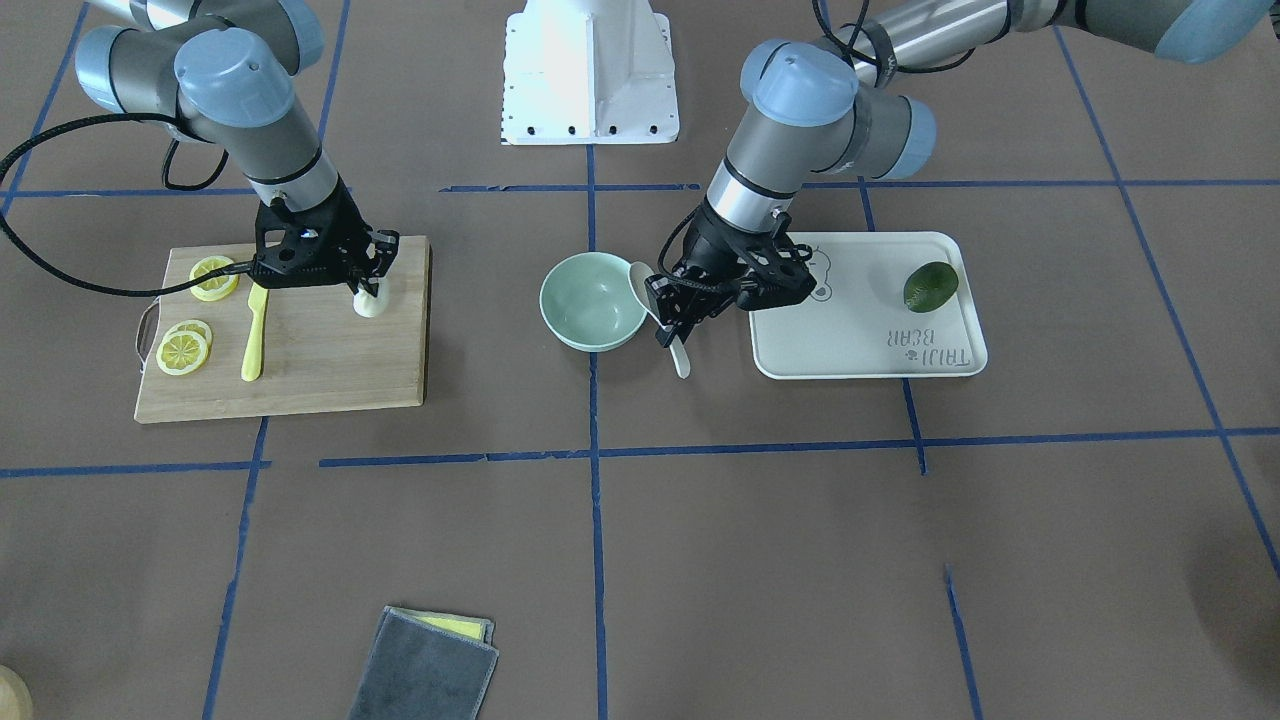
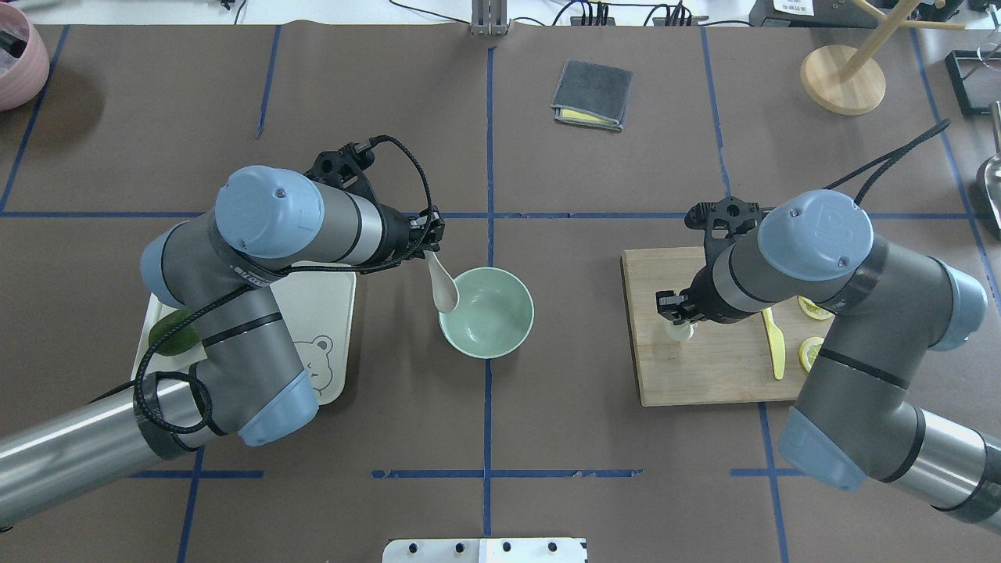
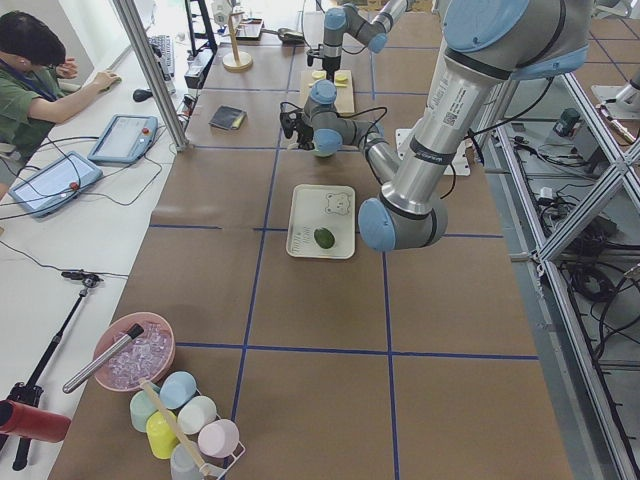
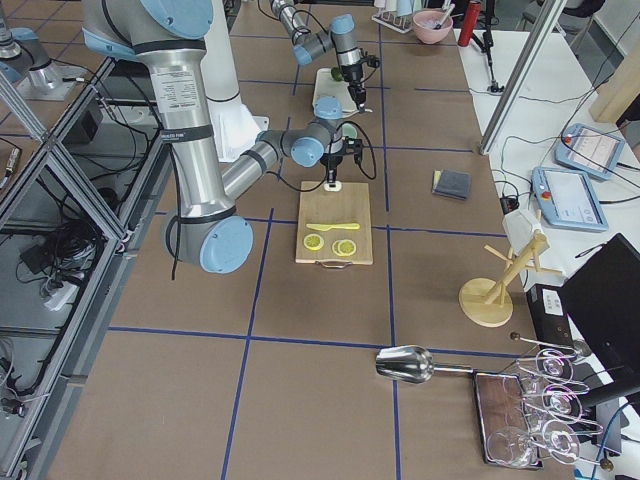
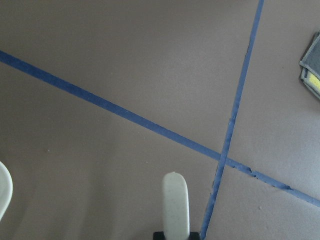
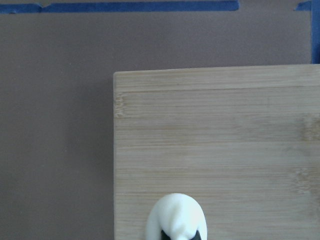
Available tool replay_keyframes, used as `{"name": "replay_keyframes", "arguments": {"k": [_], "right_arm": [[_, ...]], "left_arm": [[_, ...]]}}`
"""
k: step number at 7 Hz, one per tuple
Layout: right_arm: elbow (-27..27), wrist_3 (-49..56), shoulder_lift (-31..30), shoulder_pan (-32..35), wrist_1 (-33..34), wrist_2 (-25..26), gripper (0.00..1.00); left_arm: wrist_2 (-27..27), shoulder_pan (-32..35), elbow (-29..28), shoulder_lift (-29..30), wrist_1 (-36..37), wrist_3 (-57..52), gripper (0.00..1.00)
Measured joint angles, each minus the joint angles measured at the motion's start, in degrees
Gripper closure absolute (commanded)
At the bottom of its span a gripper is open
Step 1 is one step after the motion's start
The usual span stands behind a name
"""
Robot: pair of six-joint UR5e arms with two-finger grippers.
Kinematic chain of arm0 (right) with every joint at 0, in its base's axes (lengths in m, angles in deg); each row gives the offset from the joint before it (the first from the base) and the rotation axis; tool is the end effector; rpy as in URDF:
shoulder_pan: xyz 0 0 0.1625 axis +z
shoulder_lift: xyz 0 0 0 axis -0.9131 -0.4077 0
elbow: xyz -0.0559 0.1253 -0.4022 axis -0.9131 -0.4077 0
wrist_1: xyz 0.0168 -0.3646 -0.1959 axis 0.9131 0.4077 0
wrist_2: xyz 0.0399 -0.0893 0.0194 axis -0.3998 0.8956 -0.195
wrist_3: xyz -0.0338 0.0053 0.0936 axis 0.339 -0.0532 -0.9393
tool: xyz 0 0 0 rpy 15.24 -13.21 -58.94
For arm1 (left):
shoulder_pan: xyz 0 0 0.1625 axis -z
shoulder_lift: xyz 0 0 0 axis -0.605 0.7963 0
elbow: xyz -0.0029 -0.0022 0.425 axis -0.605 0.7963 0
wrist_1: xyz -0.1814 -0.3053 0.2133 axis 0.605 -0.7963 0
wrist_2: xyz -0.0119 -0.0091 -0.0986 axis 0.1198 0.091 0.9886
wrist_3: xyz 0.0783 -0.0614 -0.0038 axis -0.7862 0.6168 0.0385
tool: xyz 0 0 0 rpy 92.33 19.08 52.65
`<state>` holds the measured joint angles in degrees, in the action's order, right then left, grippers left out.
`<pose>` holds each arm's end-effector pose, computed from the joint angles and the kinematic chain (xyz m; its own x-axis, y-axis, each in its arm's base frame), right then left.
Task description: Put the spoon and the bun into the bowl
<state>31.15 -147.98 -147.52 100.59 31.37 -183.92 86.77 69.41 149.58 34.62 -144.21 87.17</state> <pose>-0.4076 -0.4009 0.3571 0.6811 -0.0081 0.7321 -0.0502 0.9971 0.0577 0.5150 -0.4580 0.2237 0.2765 -0.3330 -0.9015 0.4069 0.8904 -0.2041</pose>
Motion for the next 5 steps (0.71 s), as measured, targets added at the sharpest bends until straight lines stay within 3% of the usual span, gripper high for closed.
{"name": "replay_keyframes", "arguments": {"k": [1, 2, 3, 4, 5], "right_arm": [[0.2, 0.22, 0.19, 0.58, 0.06, -0.02, 1.0], [0.28, 0.34, 0.38, 1.16, 0.09, -0.06, 1.0], [0.28, 0.39, 0.68, 1.63, 0.11, -0.08, 1.0], [0.29, 0.39, 1.14, 2.01, 0.15, -0.09, 1.0], [0.29, 0.37, 1.54, 2.27, 0.15, -0.09, 1.0]], "left_arm": [[-0.04, -0.57, -1.27, 1.41, -0.45, 1.0, 1.0], [-0.07, -1.15, -2.25, 2.65, -0.65, 1.67, 0.89], [-0.07, -1.62, -2.7, 3.39, -0.72, 1.9, 0.08], [-0.1, -1.98, -2.85, 3.77, -0.73, 1.84, 0.0], [-0.16, -2.18, -2.79, 3.88, -0.63, 1.63, 0.0]]}}
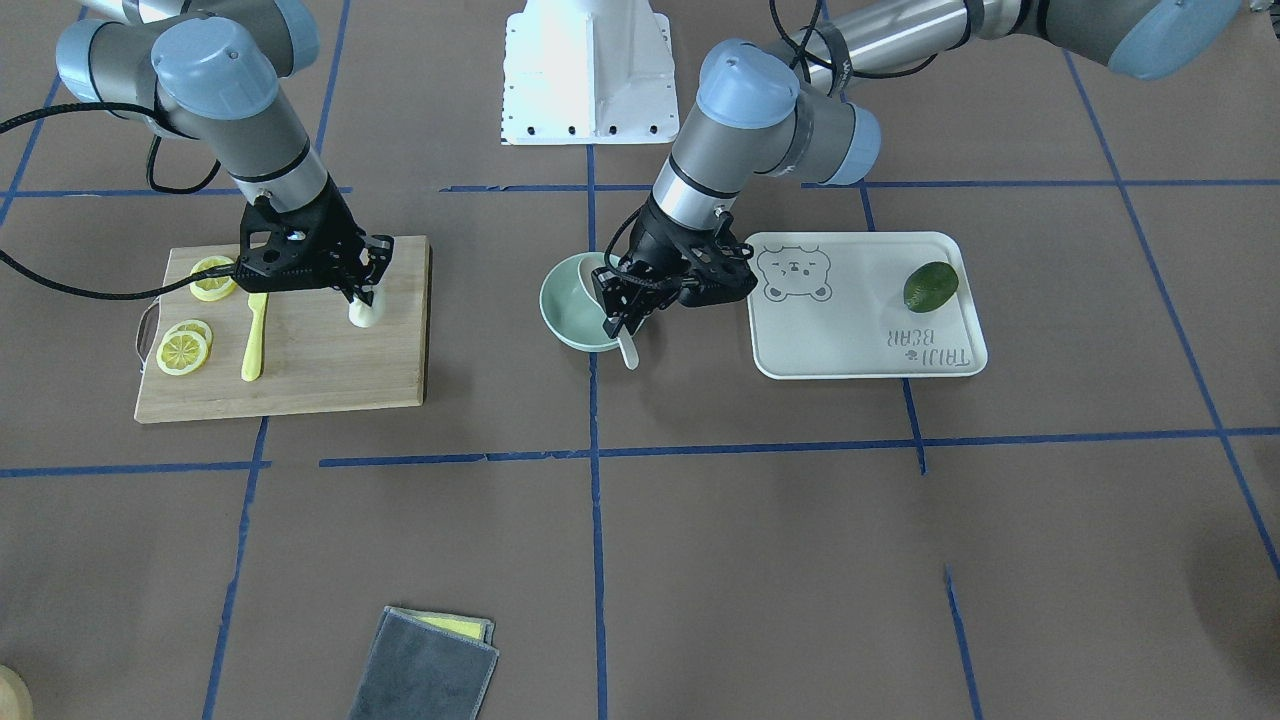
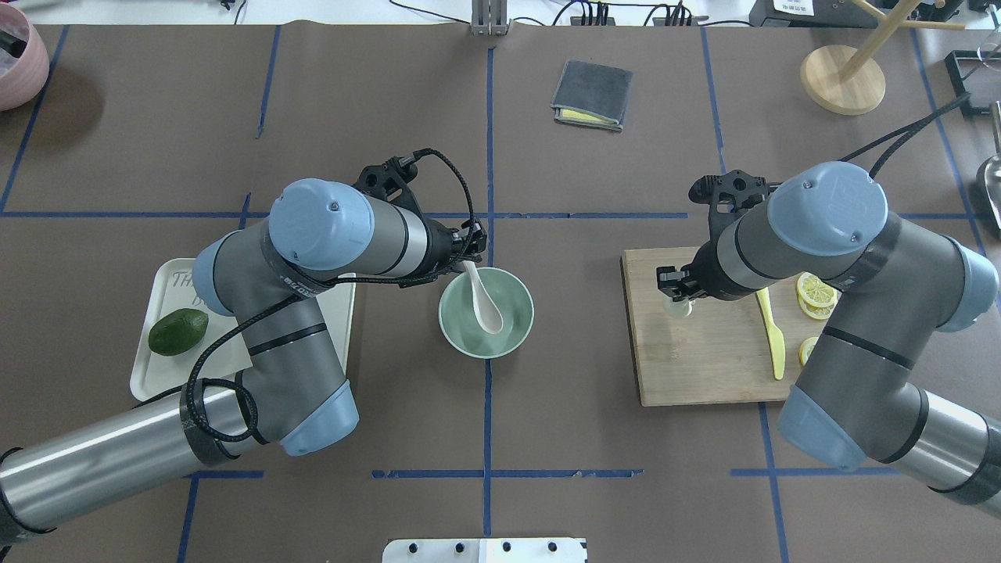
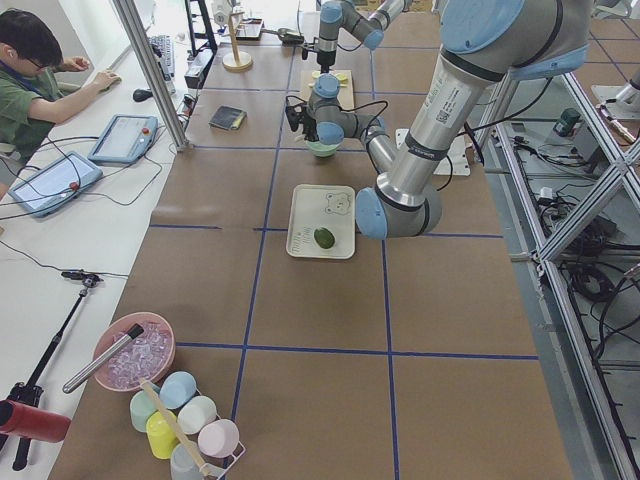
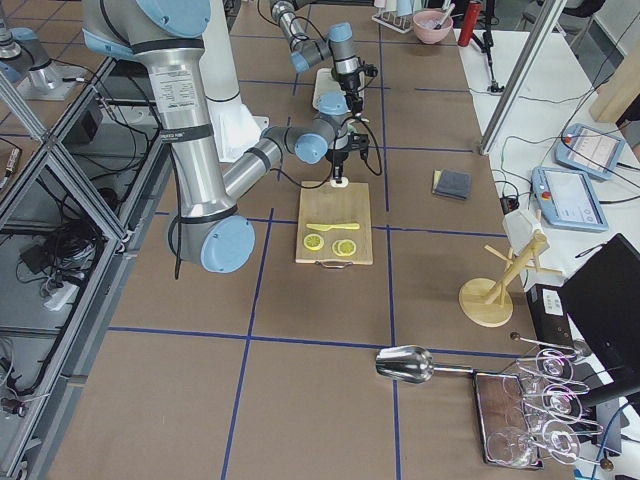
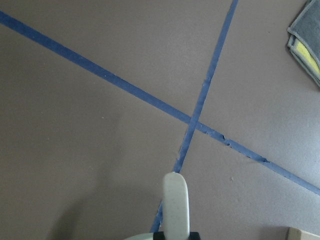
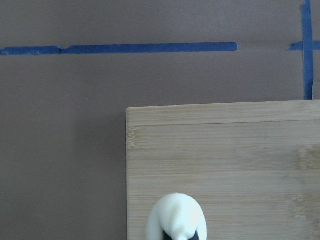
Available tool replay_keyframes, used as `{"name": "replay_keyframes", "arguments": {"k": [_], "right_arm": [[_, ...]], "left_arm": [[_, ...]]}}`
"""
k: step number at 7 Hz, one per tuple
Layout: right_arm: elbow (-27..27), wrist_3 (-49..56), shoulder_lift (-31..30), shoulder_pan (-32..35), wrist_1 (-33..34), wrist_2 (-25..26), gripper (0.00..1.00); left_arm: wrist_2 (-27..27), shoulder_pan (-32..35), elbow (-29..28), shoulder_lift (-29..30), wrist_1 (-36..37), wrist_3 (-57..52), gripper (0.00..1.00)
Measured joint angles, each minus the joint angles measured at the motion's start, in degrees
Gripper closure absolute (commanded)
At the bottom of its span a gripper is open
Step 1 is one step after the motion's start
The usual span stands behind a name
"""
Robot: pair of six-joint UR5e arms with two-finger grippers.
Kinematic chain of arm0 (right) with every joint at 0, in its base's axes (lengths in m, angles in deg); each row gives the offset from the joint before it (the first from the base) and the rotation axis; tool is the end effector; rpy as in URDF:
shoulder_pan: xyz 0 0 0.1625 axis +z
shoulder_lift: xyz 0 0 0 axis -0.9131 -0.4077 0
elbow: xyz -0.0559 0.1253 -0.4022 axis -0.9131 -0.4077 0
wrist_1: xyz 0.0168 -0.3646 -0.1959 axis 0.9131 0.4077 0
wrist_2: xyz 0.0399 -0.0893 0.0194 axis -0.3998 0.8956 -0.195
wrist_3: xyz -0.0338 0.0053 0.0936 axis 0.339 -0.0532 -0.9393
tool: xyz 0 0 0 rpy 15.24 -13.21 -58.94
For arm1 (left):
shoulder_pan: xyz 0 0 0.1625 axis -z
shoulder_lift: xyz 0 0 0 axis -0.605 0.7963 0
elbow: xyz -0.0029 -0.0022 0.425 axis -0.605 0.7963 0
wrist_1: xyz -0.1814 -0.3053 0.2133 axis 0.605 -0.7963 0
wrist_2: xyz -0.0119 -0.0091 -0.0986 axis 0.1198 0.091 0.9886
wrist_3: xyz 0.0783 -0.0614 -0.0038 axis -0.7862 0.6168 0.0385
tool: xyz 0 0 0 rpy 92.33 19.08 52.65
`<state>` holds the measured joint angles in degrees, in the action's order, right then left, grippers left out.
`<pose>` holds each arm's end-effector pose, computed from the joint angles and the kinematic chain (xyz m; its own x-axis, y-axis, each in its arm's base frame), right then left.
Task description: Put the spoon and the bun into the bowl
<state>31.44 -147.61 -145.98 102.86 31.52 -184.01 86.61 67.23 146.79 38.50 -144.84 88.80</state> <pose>-0.3945 -0.4189 0.3399 0.6636 -0.0006 0.7481 -0.0859 0.9933 0.0770 0.5467 -0.4469 0.1970 0.2544 -0.3342 -0.9075 0.3774 0.8983 -0.2250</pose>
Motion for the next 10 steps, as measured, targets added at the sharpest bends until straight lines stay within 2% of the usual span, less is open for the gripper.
{"name": "replay_keyframes", "arguments": {"k": [2, 4, 6, 7, 10], "right_arm": [[0.66, -0.02, 1.97, 1.09, 0.01, -0.47, 1.0], [1.67, -0.51, 6.49, 1.76, 0.03, -0.84, 1.0], [-0.44, -1.03, 12.51, 0.26, -0.17, -0.2, 1.0], [-2.83, -1.13, 15.99, -1.28, -0.26, 1.09, 1.0], [-8.96, -3.05, 22.81, -7.6, -0.48, 7.76, 1.0]], "left_arm": [[0.05, -0.01, 1.52, -0.34, 0.61, -0.26, 0.0], [0.38, 1.1, 6.5, -1.87, 6.36, -4.98, 0.0], [0.58, 5.48, 12.48, -4.06, 18.01, -18.8, 0.0], [0.62, 8.7, 14.49, -6.23, 21.37, -26.39, 0.0], [4.83, 20.22, 16.02, -13.29, 23.2, -46.96, 0.0]]}}
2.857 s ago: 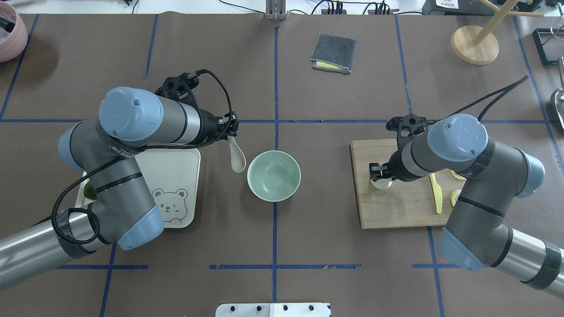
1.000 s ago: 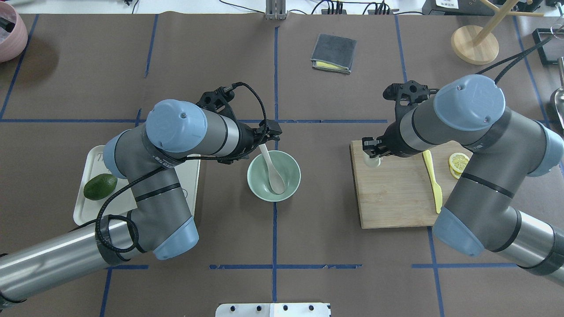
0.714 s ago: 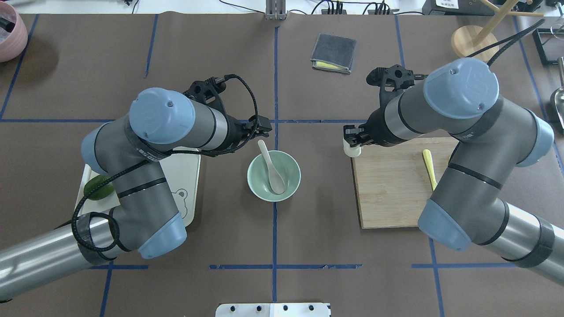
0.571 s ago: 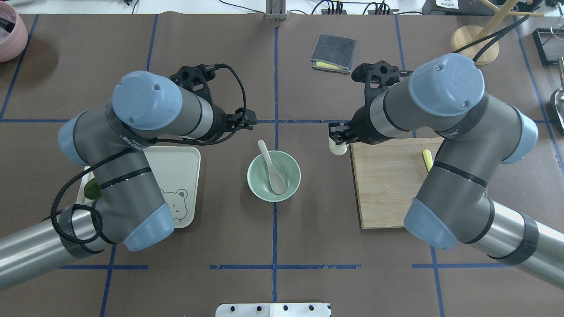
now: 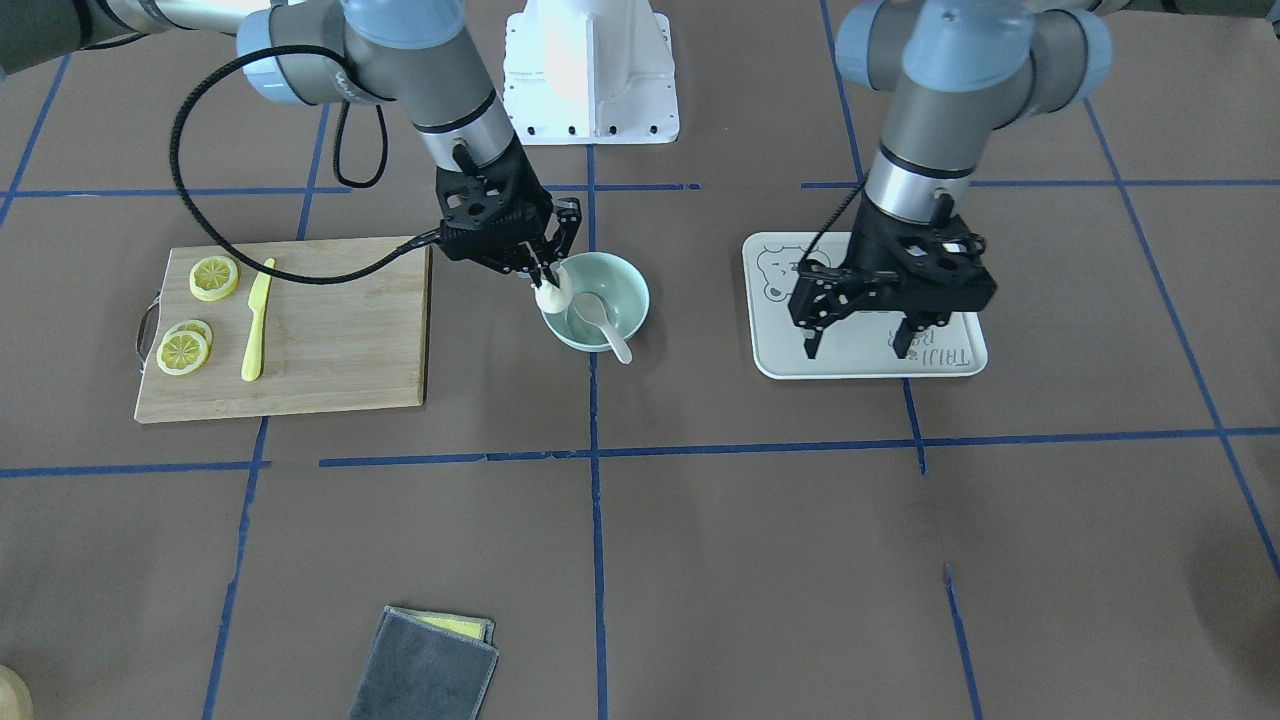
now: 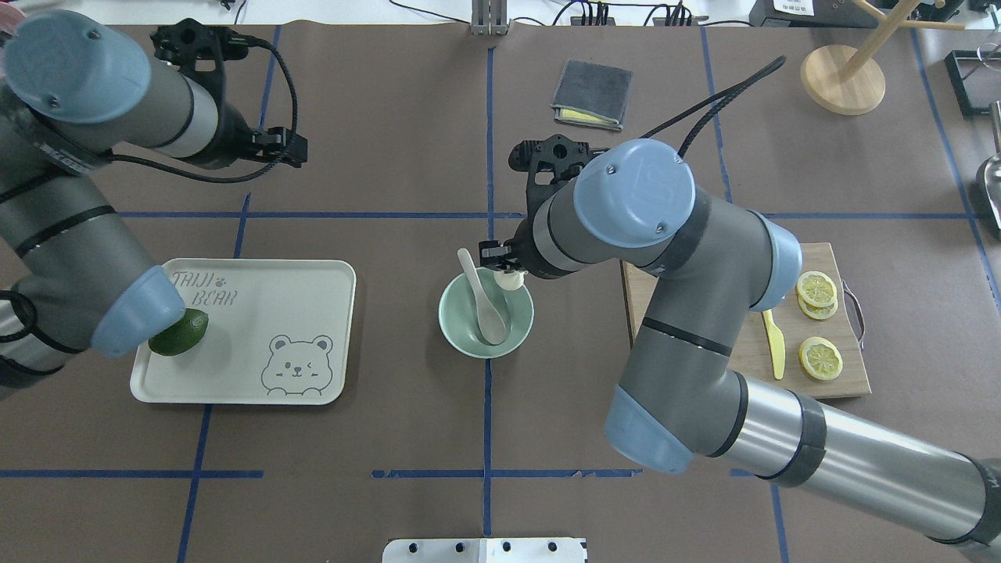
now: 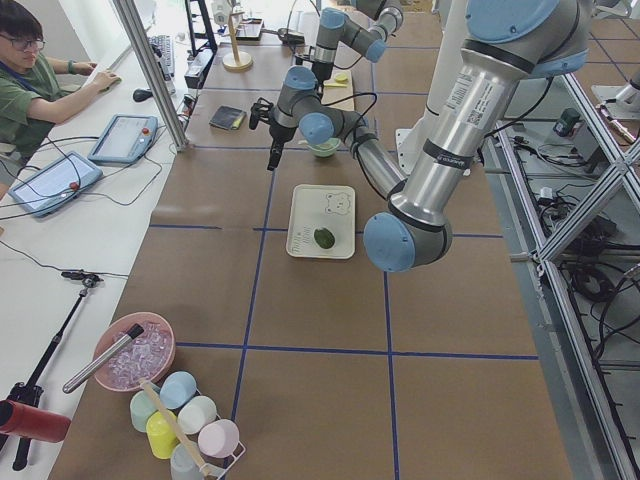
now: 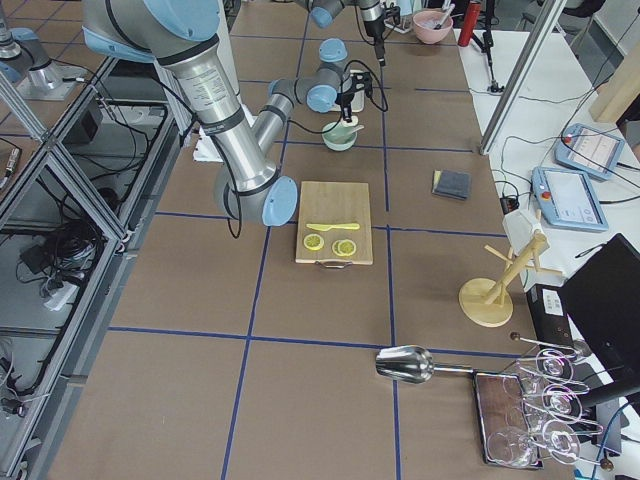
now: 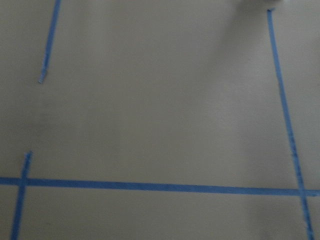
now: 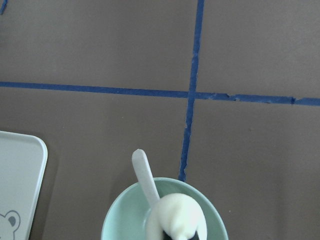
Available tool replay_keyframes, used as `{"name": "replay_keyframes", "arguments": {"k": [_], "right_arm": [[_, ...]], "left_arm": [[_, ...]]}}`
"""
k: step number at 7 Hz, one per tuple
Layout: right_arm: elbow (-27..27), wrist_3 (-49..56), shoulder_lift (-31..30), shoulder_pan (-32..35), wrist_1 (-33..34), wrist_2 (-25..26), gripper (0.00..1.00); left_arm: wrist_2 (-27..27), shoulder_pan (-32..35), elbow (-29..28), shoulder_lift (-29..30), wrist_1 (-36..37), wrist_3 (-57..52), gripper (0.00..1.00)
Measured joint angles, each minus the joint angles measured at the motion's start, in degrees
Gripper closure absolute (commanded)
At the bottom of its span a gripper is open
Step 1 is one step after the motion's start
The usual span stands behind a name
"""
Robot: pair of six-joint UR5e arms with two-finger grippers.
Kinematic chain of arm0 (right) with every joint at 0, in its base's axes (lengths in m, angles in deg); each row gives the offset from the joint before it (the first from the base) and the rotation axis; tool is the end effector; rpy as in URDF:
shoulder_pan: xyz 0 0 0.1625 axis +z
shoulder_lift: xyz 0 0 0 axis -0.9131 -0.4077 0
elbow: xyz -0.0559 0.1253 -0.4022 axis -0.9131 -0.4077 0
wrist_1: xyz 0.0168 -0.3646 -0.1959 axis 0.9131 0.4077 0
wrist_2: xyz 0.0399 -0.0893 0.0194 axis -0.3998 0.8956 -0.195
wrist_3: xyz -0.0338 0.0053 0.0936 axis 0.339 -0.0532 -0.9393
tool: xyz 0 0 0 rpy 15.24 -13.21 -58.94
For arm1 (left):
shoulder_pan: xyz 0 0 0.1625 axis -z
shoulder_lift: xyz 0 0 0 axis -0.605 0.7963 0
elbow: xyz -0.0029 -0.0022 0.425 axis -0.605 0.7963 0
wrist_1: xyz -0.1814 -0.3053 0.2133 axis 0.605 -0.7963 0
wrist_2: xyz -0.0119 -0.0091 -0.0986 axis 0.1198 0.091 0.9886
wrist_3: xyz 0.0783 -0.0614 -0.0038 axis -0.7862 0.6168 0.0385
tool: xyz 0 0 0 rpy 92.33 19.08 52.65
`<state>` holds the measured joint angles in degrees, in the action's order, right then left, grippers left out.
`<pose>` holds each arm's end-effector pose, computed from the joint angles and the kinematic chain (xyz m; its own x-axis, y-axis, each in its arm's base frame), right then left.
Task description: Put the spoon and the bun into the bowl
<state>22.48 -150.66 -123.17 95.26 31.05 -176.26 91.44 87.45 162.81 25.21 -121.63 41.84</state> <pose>-0.5137 -0.4156 0.1632 0.5262 -0.1270 0.8408 -0.1181 0.9683 0.2201 0.3102 -0.5375 0.2806 0.7051 0.0651 -0.7061 0.2209 0.9261 0.3059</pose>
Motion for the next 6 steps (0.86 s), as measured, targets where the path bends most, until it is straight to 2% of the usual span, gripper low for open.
{"name": "replay_keyframes", "arguments": {"k": [2, 4, 6], "right_arm": [[-1.87, -0.98, 1.43, -3.24, -0.02, 3.42, 0.01], [-2.15, -1.76, 1.61, -4.01, -0.08, 4.33, 0.0], [-2.11, -2.47, 1.7, -4.08, -0.11, 4.41, 0.0]], "left_arm": [[3.28, 7.9, -0.42, -3.53, 0.03, -12.98, 0.0], [6.13, 14.99, -1.23, -6.72, -0.05, -24.54, 0.0], [10.65, 23.36, -4.38, -10.13, -0.3, -38.75, 0.0]]}}
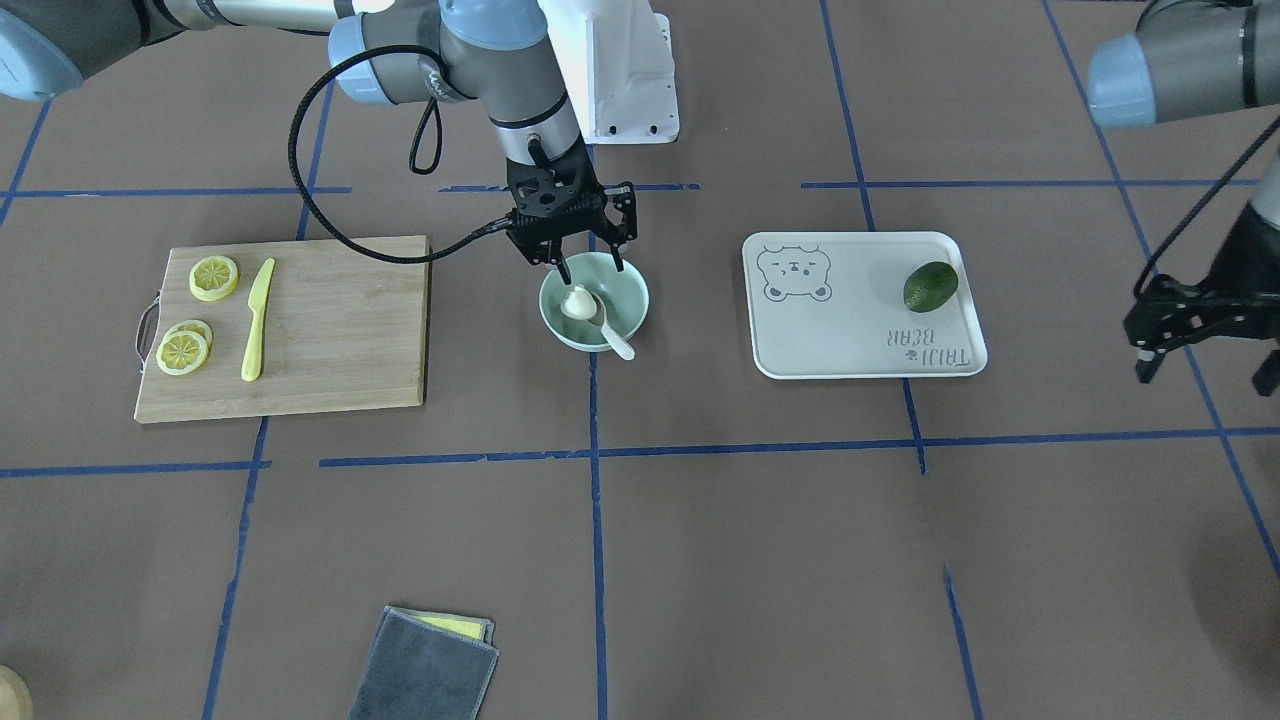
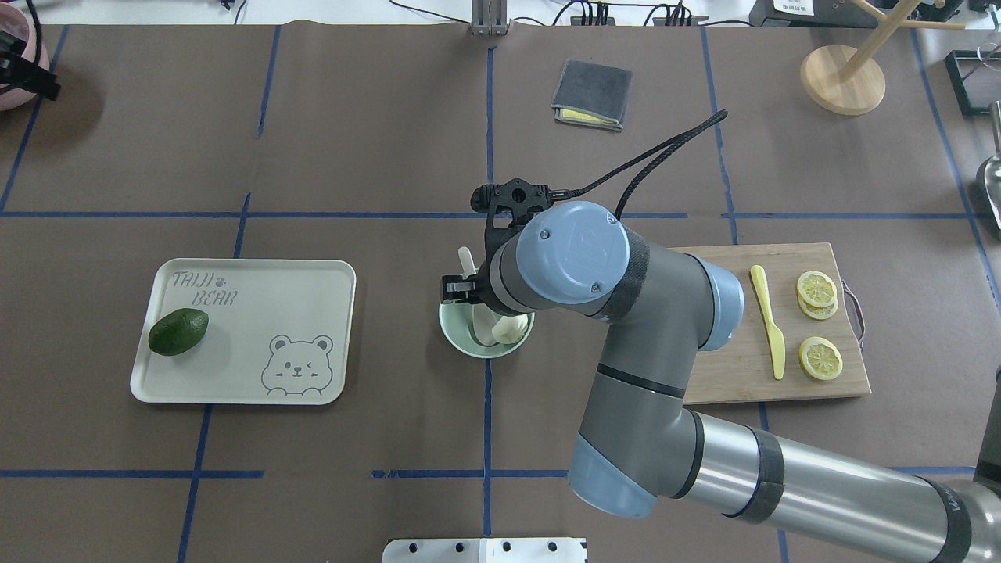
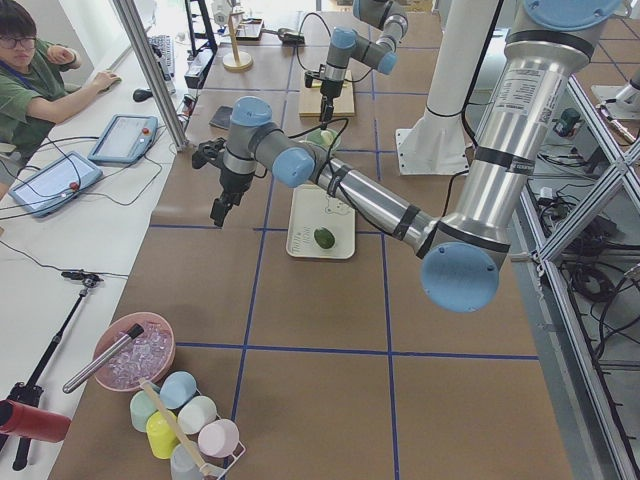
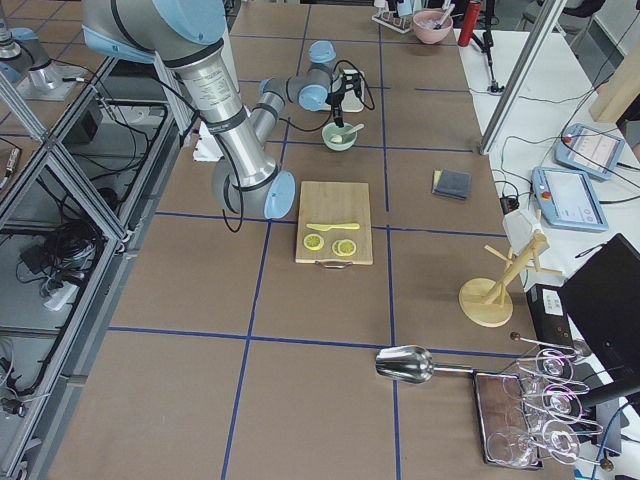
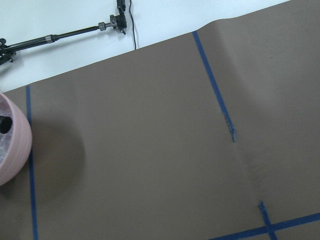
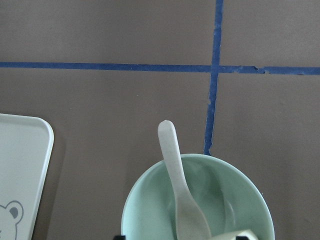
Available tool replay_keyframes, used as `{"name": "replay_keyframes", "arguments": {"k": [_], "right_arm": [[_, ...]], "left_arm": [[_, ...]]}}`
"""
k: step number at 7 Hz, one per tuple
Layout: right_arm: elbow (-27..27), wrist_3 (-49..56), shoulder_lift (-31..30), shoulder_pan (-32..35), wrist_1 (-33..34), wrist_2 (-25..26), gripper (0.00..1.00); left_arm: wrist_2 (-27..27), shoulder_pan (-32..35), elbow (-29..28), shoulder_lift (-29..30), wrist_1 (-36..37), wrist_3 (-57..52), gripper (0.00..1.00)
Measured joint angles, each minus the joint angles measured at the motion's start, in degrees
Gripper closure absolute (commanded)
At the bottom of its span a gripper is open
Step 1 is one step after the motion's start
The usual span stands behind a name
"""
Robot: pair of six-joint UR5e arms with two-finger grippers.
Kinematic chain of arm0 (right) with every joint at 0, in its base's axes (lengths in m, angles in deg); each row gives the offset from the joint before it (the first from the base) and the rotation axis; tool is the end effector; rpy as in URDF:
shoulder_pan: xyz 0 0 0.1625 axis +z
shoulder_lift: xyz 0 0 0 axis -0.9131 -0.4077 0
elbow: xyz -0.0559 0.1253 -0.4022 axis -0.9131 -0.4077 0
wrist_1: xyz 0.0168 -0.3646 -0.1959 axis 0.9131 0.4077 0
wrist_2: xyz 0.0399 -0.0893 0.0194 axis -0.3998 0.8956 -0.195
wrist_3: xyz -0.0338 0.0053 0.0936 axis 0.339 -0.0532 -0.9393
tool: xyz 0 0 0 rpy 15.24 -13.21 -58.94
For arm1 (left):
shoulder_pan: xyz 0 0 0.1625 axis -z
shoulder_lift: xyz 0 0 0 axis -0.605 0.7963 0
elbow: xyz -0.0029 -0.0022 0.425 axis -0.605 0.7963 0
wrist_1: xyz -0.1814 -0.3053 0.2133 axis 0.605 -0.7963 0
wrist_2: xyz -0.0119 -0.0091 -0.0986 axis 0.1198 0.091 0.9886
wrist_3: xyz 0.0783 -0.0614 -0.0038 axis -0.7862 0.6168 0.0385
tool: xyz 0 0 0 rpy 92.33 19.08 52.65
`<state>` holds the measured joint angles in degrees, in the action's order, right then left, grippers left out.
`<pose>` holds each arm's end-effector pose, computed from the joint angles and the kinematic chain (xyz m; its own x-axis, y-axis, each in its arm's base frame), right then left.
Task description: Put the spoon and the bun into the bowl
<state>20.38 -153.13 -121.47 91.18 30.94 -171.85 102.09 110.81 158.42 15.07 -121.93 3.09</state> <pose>-0.5508 -0.3905 0.1585 0.5390 -0.1152 0.8344 -0.1313 0.9670 0.2183 0.0822 -0.5914 0.4169 0.8169 0.2912 -0.4978 -0.0402 0.8899 0.4544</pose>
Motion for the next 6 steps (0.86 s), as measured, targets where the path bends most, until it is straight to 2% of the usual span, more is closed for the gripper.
{"name": "replay_keyframes", "arguments": {"k": [3, 4, 6], "right_arm": [[1.65, -0.03, -0.51, 0.73, 1.17, -0.58, 0.0], [4.01, 0.41, -1.6, 2.42, 4.17, -2.15, 0.0], [9.88, 5.27, -6.55, 8.77, 9.94, -7.88, 0.0]], "left_arm": [[2.2, 10.81, -6.64, -4.14, 0.25, -17.98, 0.0], [4.21, 13.73, -10.07, -4.66, 0.38, -21.55, 0.0], [11.82, 16.1, -14.79, -7.14, 0.48, -23.51, 0.0]]}}
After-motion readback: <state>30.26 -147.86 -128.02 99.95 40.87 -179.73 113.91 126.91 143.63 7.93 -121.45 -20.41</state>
